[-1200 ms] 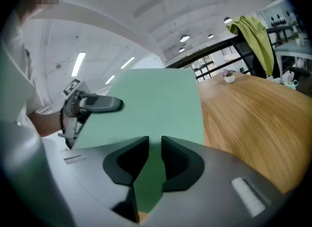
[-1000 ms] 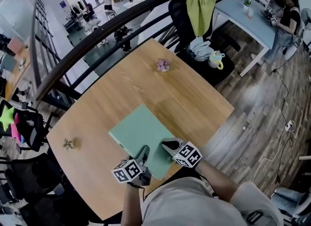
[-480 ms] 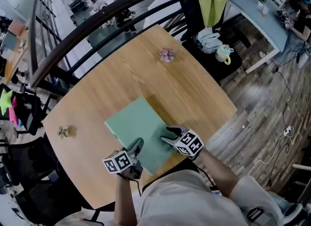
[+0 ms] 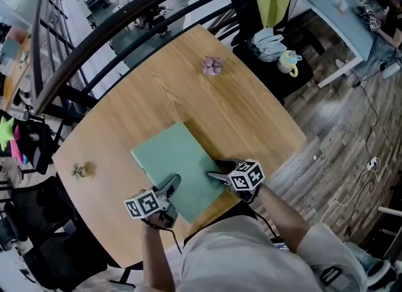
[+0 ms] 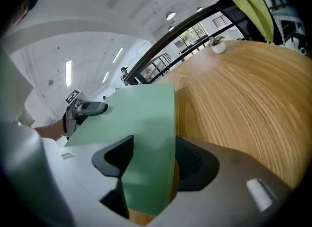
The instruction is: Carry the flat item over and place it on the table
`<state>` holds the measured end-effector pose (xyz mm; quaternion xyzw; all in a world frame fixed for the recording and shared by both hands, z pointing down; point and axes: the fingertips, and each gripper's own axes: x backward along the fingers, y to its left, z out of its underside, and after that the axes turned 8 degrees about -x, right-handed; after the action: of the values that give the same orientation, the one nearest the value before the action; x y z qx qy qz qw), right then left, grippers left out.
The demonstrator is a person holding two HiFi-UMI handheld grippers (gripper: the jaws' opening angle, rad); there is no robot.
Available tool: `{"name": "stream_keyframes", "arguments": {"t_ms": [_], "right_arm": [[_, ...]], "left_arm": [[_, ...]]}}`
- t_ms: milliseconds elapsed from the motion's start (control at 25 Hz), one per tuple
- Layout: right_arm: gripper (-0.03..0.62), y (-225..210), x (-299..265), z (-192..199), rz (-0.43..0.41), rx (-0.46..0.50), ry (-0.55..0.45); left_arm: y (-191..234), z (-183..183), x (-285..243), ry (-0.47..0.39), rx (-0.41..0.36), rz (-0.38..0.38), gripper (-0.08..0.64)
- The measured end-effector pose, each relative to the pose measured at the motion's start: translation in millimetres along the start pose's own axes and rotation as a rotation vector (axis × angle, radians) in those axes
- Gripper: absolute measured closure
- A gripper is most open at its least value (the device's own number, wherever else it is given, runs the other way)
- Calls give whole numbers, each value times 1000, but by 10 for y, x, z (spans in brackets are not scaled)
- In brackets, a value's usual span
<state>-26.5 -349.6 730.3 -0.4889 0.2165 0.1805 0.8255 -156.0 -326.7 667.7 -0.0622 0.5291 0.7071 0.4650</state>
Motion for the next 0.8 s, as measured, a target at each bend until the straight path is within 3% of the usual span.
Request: {"name": "stream_keyframes", "arguments": {"t_ms": [120, 240, 400, 800], "right_arm": [[311, -18, -30, 24, -31, -58, 8], [307, -35, -58, 45, -59, -115, 13], [304, -43, -110, 51, -64, -125, 17], [299, -164, -88, -56, -14, -75, 16]], "left_arm": [[36, 27, -21, 51, -61, -39, 242], [180, 64, -7, 126, -138, -144, 224], [383, 58, 32, 158, -197, -299, 144], [451, 15, -125, 152, -207, -338, 126]]}}
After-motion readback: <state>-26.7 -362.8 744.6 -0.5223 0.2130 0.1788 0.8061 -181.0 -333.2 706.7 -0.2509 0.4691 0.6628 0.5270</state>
